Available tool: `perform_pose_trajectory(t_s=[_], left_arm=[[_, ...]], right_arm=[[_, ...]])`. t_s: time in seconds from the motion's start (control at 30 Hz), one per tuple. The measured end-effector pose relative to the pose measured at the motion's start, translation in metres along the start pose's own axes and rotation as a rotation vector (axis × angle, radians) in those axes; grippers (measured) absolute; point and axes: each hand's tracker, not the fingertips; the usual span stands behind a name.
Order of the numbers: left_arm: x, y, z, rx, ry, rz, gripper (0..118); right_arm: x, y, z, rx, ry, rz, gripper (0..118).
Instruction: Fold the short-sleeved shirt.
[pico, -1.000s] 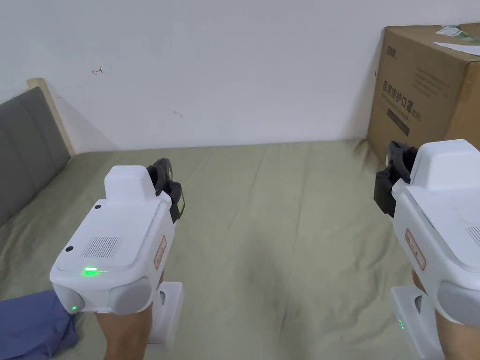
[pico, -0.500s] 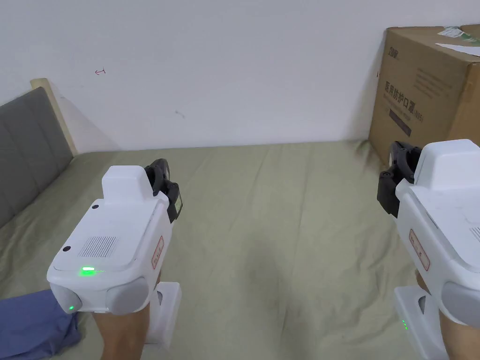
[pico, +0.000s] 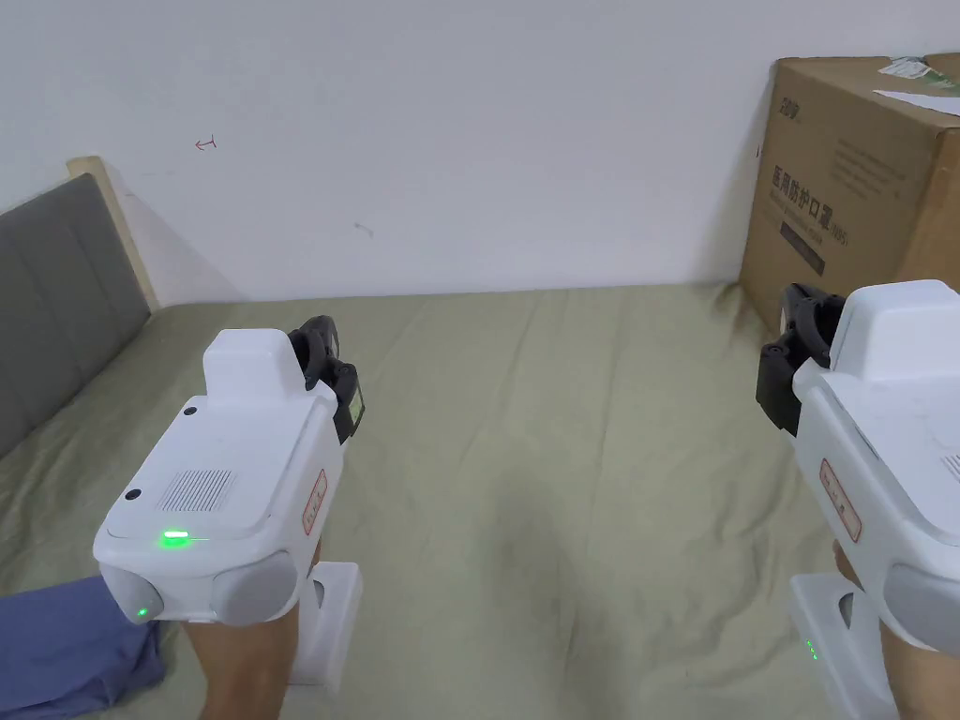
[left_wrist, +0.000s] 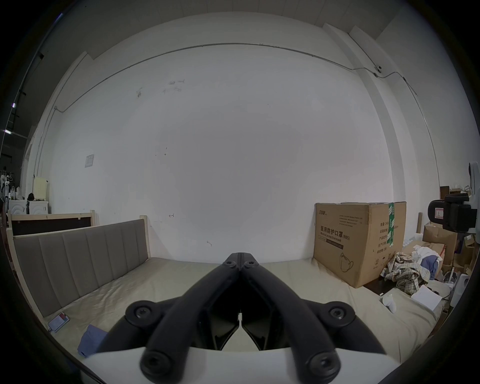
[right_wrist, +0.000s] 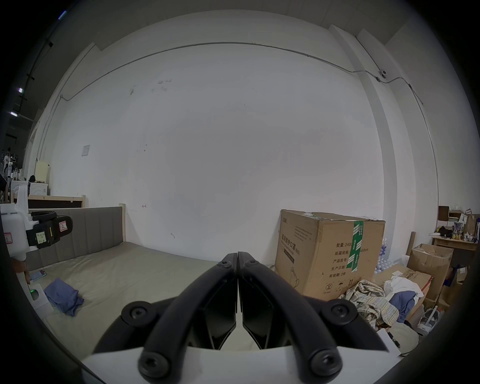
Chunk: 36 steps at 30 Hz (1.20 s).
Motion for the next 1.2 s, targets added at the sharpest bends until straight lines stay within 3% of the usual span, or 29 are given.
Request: perform_pose_trajectory(t_s=[0.57, 0.63, 0.73, 0.77, 0.8, 0.87, 0.93, 1.03, 1.2], left_arm=[[-0.004, -0.006, -0.002, -0.011, 0.005, 0.0, 0], [-0.005, -0.007, -0.002, -0.011, 0.01, 0.004, 10], [-0.008, -0.011, -0.004, -0.012, 0.037, 0.013, 72], [-0.008, -0.009, -0.004, -0.011, 0.044, 0.016, 80], [-0.008, -0.008, -0.005, -0.014, 0.048, 0.019, 80], [-0.009, -0.008, -0.006, -0.009, 0.056, 0.026, 116], [-0.011, -0.01, -0.005, 0.005, 0.04, 0.034, 118], [-0.01, -0.01, -0.007, -0.009, 0.04, 0.031, 118], [-0.008, -0.01, -0.006, -0.001, 0.047, 0.021, 118]], right_arm=[[-0.004, -0.003, -0.002, -0.009, -0.011, 0.0, 0], [-0.003, -0.004, -0.002, -0.012, -0.015, -0.006, 3], [-0.002, -0.006, -0.003, -0.025, -0.032, -0.003, 56], [-0.001, -0.007, -0.004, -0.026, -0.027, -0.007, 65], [-0.001, -0.008, -0.004, -0.027, -0.03, -0.01, 65], [0.0, -0.011, -0.004, -0.02, -0.034, -0.027, 100], [0.0, -0.012, -0.004, -0.013, -0.05, -0.03, 101], [0.001, -0.013, -0.006, -0.029, -0.048, -0.03, 117], [0.002, -0.014, -0.004, -0.023, -0.045, -0.039, 118]])
